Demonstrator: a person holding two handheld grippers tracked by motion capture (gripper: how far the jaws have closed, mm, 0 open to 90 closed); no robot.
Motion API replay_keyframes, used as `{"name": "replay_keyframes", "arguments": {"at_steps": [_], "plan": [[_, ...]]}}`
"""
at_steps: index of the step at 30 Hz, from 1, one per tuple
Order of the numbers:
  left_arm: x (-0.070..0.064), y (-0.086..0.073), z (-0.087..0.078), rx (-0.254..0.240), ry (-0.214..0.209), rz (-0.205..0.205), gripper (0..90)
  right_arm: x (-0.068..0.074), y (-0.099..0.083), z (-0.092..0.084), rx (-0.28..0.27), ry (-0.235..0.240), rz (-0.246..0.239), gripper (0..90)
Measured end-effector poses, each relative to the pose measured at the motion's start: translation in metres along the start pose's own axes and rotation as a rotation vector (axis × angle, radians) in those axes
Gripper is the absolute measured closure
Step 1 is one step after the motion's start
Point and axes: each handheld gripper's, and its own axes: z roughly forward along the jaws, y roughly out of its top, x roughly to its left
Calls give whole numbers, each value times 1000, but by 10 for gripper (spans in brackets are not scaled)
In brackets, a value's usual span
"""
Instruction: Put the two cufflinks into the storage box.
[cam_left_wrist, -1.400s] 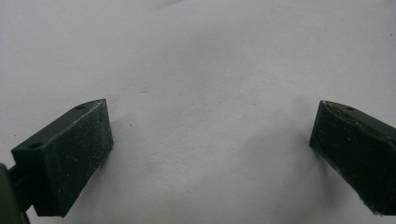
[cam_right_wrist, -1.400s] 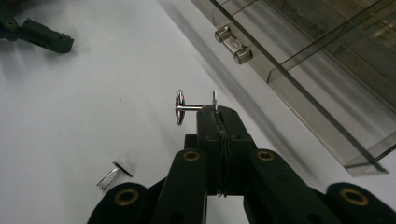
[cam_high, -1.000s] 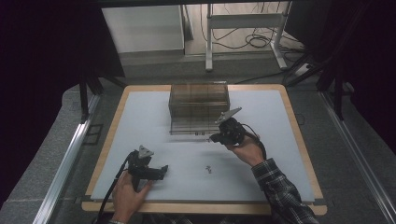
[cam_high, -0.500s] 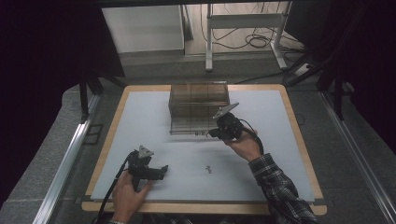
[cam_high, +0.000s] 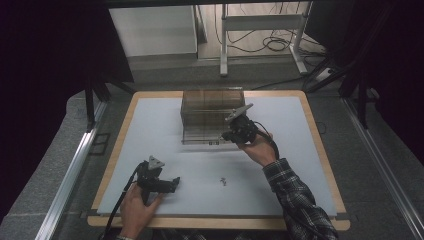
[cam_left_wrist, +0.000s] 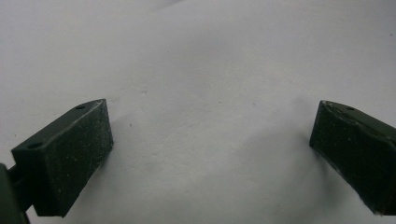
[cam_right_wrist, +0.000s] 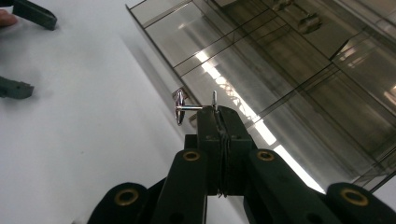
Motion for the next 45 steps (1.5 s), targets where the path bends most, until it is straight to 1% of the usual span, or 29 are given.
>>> {"name": "replay_keyframes", "arguments": {"at_steps": [5,14,15,20,23,26,30,34,36,39,45], "plan": [[0,0,0,0,0,0,0,-5,3,6,4,-8,1,883],[0,0,0,1,1,2,0,-7,8,17,24,-19,9,883],[0,0,0,2,1,2,0,-7,9,19,24,-23,1,883],[0,0,0,0,0,0,0,-8,12,25,22,-26,-9,883],[0,0,0,1,0,1,0,-9,13,29,25,-29,-5,882],[0,0,0,1,1,1,0,-10,13,34,32,-30,-1,883],[0,0,0,1,1,2,0,-11,12,41,53,-35,-9,883],[0,0,0,1,1,2,0,-11,12,46,61,-34,-9,882],[0,0,0,1,1,2,0,-10,12,48,66,-36,-21,880],[0,0,0,0,1,2,0,-9,12,50,70,-38,-25,871],[0,0,0,1,1,2,0,-8,14,49,62,-42,-35,845]]}}
